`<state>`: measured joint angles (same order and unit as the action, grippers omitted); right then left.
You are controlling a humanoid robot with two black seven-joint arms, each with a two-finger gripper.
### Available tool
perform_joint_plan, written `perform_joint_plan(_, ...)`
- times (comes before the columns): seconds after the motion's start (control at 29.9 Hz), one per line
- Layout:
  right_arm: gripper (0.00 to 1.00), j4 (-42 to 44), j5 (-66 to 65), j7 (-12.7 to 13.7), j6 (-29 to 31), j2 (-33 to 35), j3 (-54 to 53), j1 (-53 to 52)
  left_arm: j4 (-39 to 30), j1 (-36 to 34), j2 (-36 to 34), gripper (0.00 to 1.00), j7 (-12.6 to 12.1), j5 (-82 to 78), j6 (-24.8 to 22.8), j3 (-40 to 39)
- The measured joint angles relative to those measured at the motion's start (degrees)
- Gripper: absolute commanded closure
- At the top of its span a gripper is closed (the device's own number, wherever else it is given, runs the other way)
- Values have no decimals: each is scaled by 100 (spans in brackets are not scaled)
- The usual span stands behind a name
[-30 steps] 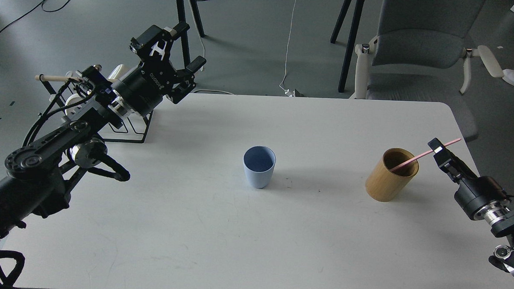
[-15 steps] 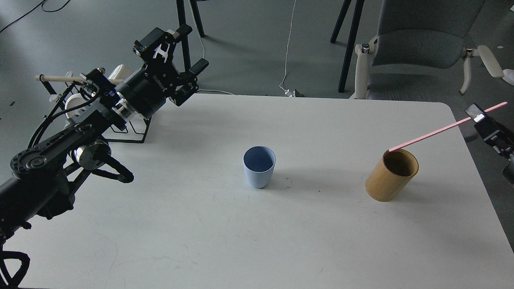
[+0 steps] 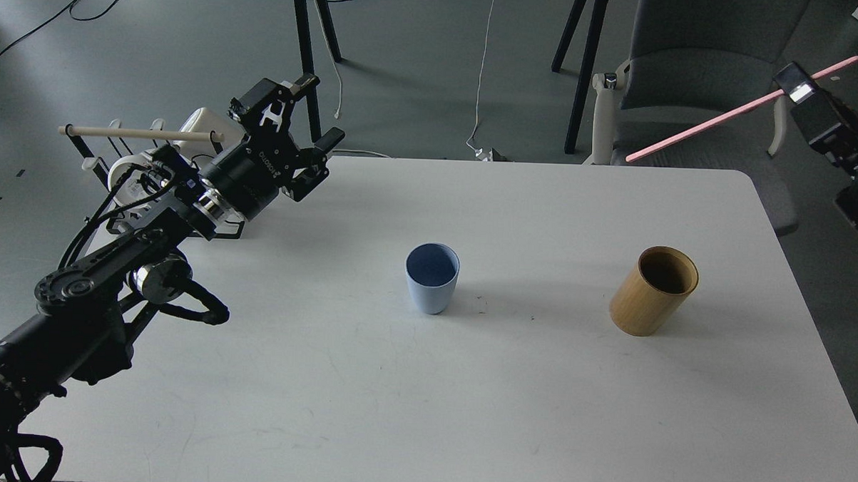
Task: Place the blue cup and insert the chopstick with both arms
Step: 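Pull the pink chopstick up out of the tan cup, then carry the chopstick over the blue cup and lower it in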
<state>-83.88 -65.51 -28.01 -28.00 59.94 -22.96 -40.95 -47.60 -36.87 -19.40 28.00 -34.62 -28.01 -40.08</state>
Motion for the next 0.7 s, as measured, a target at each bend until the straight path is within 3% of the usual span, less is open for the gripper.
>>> perform_joint_plan(0.3, 100, 1371, -296, 1, 0, -2077, 2853, -2332, 7, 155, -23, 11, 0, 8, 1, -25)
perform_joint_plan(0.44, 100, 1740, -384, 1, 0, -2820, 3358, -2725, 7, 159, -37, 11, 0, 20, 1, -29)
perform_joint_plan(0.7, 100, 2094, -418, 1, 0, -3493, 3862, -3051, 7, 133, -102, 11, 0, 284, 1, -28)
